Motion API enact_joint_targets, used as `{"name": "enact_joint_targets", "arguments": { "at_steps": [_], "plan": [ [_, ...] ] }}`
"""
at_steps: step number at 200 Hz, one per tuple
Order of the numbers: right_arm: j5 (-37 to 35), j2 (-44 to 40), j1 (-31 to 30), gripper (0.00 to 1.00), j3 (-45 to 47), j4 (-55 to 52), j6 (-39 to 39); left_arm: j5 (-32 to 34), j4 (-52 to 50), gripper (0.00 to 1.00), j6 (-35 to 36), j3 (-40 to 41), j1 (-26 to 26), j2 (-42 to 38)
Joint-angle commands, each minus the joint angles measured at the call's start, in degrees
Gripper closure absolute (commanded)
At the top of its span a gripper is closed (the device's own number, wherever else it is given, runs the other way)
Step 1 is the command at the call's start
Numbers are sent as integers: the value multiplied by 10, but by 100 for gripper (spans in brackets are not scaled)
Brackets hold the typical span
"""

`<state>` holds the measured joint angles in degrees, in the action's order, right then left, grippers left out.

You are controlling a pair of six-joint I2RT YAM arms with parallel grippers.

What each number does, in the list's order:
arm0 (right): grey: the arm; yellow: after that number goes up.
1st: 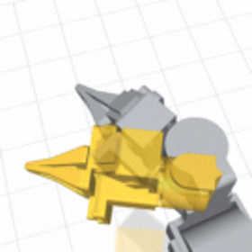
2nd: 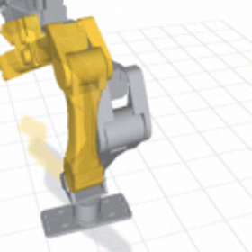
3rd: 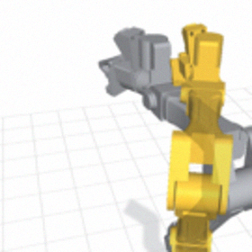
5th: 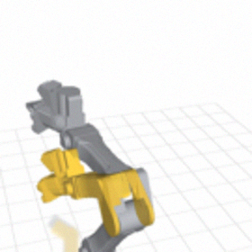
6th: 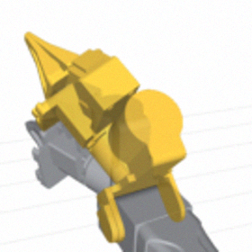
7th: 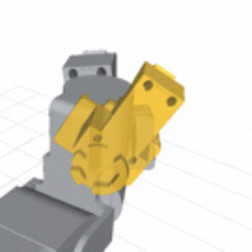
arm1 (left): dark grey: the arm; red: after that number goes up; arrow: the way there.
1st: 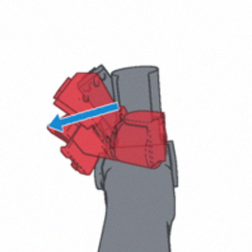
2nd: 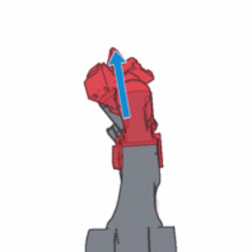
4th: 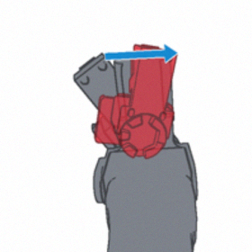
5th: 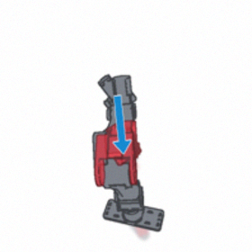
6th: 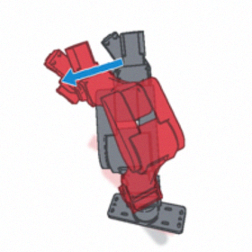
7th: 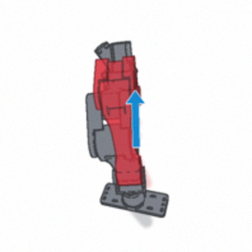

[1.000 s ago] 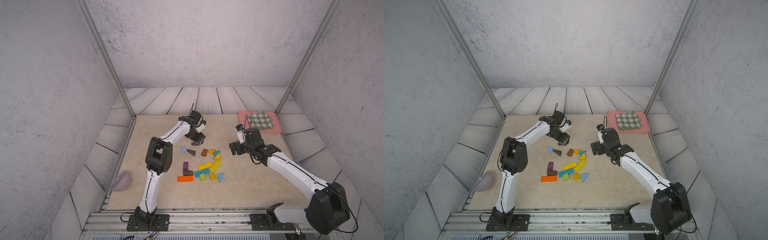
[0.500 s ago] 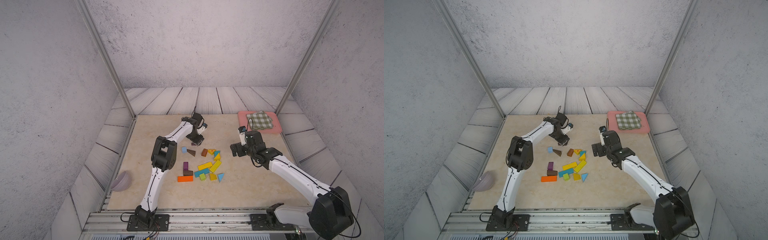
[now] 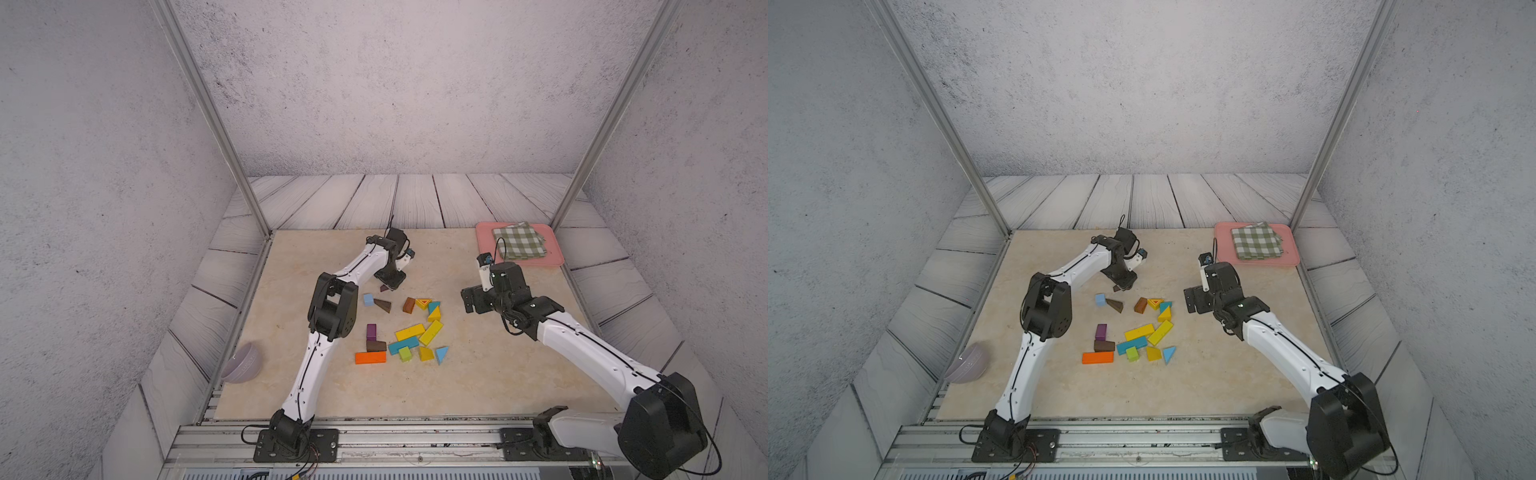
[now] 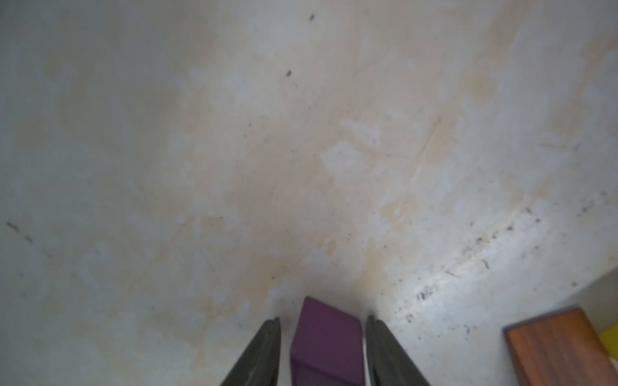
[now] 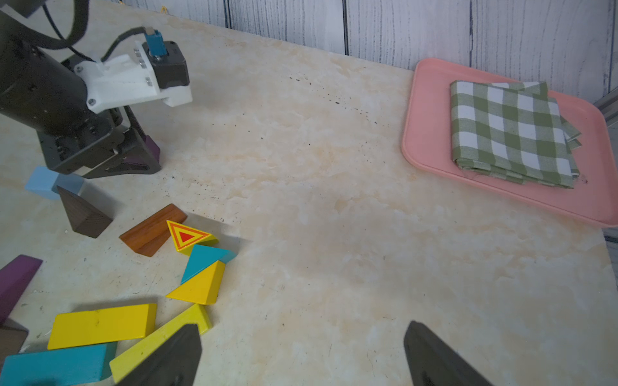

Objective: Assemble a small pinwheel with building blocks
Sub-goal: Assemble the building block at the center of the board.

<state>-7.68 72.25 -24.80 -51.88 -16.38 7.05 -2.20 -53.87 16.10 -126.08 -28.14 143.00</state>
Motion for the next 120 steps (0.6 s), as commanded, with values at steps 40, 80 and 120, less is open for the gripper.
{"name": "enact_joint_targets", "arguments": {
  "at_steps": [40,80,120],
  "plan": [
    [-8,-10,2,1,4,10,4,35,-10,65,-9,-7,13,21],
    [-10,-8,1,1,8,13,3,36,0,68,-27,-5,32,17],
    [-9,-4,1,1,11,17,3,41,5,70,-47,10,40,9]
  ]
}}
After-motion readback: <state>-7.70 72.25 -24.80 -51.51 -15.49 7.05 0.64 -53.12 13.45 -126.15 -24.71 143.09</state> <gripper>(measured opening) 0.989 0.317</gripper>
